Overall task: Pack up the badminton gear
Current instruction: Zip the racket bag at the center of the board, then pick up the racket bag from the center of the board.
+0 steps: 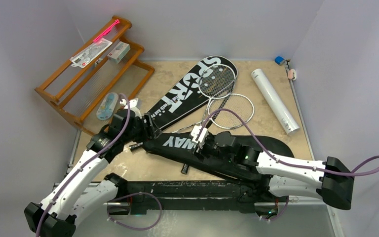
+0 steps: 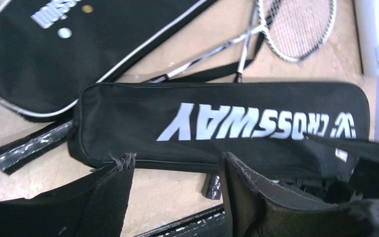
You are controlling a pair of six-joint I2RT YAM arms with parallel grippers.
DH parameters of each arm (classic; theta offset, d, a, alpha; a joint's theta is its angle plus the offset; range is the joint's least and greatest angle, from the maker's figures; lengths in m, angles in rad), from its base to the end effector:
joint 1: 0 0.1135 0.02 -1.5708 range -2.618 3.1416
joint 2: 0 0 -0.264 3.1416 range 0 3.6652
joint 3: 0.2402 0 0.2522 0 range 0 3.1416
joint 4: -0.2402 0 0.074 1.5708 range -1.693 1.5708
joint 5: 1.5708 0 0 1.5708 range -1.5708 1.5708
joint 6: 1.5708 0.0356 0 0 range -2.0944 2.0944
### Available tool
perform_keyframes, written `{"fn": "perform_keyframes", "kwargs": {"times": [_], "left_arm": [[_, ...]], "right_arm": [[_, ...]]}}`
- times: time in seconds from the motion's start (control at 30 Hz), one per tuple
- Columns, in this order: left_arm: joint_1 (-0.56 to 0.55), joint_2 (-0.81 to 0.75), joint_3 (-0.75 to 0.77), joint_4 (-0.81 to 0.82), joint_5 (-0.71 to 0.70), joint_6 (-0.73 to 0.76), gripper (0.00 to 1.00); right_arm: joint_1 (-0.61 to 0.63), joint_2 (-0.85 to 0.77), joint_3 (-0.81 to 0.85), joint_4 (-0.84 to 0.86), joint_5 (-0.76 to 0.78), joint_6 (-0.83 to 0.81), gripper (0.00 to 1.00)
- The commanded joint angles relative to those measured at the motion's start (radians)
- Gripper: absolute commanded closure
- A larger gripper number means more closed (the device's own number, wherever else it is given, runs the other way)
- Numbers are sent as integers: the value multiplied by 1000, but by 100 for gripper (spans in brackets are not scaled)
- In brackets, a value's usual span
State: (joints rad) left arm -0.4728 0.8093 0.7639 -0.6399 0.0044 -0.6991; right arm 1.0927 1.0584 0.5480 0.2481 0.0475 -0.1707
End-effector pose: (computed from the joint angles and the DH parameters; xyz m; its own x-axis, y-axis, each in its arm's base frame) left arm 0.1514 -0.0776 0.2840 -0.7263 -0.3513 -0.5908 -0.0117 0.8657 -0.5004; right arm 0.1117 0.2118 0.2479 0.0295 -0.3119 -0.9497 -0.8735 0.4539 -0.1762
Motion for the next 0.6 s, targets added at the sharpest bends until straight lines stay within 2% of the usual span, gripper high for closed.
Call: {"fn": "perform_keyframes", "kwargs": {"times": [0.0,0.13,0.27,0.33,0.4,0.5,0.57], "left_arm": [[-17,5,37,59,155,135,39],[-126,37,14,103,83,147,39],[-318,87,0,189,-27,190,39],[-410,121,-15,256,-20,271,39],[-524,161,-11,288,-77,352,39],[-681,225,7,322,-175,483,38],[-768,261,7,369,-172,590,35]], "right_arm": [[-4,-46,51,7,75,150,30],[-29,-110,36,-97,241,363,17],[-161,-117,89,-333,236,577,15],[-244,-87,138,-460,205,655,15],[-293,-52,178,-543,175,683,15],[-312,-54,176,-562,163,693,15],[-322,-86,156,-561,175,727,15]]}}
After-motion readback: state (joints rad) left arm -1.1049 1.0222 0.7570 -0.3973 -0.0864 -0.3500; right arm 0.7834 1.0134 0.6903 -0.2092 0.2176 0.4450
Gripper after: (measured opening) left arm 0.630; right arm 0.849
